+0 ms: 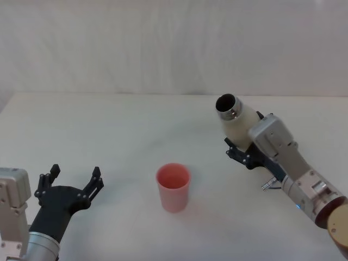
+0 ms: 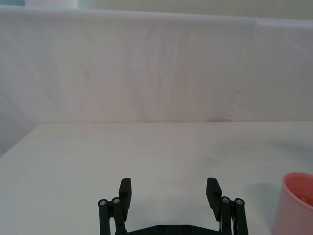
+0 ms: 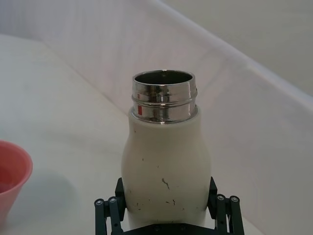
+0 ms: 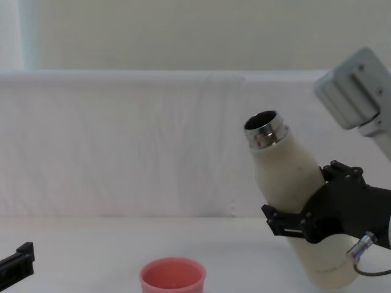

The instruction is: Grasp the thermos with one hand and pour water into the cup lid.

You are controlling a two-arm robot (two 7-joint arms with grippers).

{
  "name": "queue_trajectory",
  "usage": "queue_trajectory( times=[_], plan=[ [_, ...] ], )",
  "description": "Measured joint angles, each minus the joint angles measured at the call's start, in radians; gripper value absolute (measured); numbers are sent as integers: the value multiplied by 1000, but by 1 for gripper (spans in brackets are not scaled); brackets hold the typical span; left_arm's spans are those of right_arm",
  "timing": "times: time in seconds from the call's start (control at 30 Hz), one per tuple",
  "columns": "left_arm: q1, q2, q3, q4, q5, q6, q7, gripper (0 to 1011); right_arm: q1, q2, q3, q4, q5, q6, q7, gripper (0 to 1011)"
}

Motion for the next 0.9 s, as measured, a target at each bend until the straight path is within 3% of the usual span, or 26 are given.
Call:
queue_trajectory(
  times=[0.9],
  plan=[
    [0, 0, 0, 0, 0, 0, 0, 1001, 29, 1, -93, 31, -275, 12, 30, 959]
  ],
)
